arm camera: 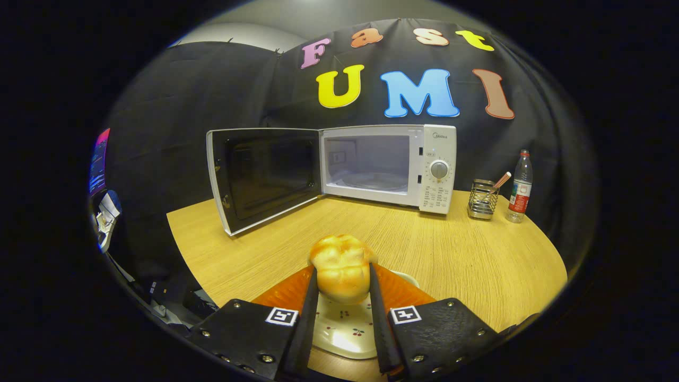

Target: Open the microwave, put the food inside, and close the microwave door.

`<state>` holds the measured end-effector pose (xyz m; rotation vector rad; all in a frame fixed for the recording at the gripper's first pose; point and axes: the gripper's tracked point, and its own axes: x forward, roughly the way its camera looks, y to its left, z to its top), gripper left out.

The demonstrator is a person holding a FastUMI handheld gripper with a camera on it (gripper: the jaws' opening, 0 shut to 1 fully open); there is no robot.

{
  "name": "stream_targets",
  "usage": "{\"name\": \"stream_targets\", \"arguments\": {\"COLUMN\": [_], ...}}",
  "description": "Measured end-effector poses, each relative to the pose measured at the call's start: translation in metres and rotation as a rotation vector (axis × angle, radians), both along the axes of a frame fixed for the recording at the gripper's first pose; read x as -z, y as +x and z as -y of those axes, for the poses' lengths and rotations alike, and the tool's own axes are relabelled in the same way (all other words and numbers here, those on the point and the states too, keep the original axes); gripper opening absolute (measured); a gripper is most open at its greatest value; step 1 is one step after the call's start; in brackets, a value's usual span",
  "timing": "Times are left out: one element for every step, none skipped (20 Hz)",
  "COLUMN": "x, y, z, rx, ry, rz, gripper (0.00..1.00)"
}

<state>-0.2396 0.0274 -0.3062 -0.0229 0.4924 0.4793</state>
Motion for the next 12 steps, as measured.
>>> {"name": "stream_targets", "arguments": {"x": [-0.003, -0.007, -0.009, -0.011, -0.014, -0.018, -0.02, -0.025, -0.029, -0.033, -0.035, -0.037], "y": [0.003, 0.008, 0.011, 0.016, 0.02, 0.025, 0.029, 0.035, 0.04, 0.046, 0.052, 0.059], "z": [-0.004, -0.007, -0.011, -0.014, -0.016, -0.02, -0.025, -0.029, -0.032, -0.035, -0.037, -0.039], "rx": [-0.001, -0.003, -0.004, -0.003, 0.001, 0.001, 0.002, 0.004, 0.004, 0.005, 0.005, 0.005], "ry": [0.012, 0.021, 0.026, 0.03, 0.041, 0.054, 0.067, 0.077, 0.077, 0.074, 0.067, 0.064], "rz": [0.005, 0.007, 0.009, 0.011, 0.013, 0.01, 0.006, 0.007, 0.013, 0.021, 0.023, 0.021], "gripper": [0.49, 0.49, 0.49, 0.49, 0.49, 0.49, 0.49, 0.49, 0.49, 0.49, 0.49, 0.49]}}
